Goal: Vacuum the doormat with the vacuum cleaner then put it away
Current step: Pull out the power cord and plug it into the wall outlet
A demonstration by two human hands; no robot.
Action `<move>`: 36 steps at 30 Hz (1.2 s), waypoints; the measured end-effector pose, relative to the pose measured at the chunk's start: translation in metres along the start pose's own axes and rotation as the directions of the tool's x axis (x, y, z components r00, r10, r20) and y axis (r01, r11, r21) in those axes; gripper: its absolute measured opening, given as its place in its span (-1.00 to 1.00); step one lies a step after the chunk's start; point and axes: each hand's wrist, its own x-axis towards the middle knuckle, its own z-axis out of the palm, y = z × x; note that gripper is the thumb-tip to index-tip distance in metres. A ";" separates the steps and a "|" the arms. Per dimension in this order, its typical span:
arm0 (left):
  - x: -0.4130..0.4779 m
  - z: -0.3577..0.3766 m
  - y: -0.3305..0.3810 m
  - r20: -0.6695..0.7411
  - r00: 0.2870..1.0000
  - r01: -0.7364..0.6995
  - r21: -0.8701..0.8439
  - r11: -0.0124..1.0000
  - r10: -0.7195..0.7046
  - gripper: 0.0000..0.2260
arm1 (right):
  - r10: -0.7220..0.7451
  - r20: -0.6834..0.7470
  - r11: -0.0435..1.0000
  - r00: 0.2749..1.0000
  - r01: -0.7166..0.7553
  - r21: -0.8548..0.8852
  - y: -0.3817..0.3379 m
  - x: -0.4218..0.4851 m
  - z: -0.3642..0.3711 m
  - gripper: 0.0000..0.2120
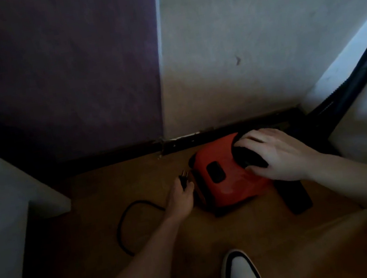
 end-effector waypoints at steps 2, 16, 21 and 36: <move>0.007 0.003 -0.003 0.001 1.000 0.017 -0.030 0.999 -0.017 -0.65 | 0.021 -0.011 1.000 1.000 -0.021 0.001 0.002 -0.001 0.003 -0.38; 0.033 0.017 -0.027 0.182 0.976 0.126 -0.026 0.992 -0.119 -0.35 | 0.019 -0.074 0.999 0.997 -0.016 0.045 0.011 0.008 0.025 -0.34; 0.038 0.013 -0.027 0.133 0.981 0.166 -0.189 0.968 -0.142 -0.35 | 0.022 -0.117 0.998 0.993 -0.014 0.069 0.012 0.008 0.030 -0.32; 0.061 0.006 -0.020 0.147 0.989 0.053 -0.183 0.982 -0.026 -0.54 | 0.045 -0.146 0.997 0.988 -0.036 0.062 0.012 0.009 0.039 -0.35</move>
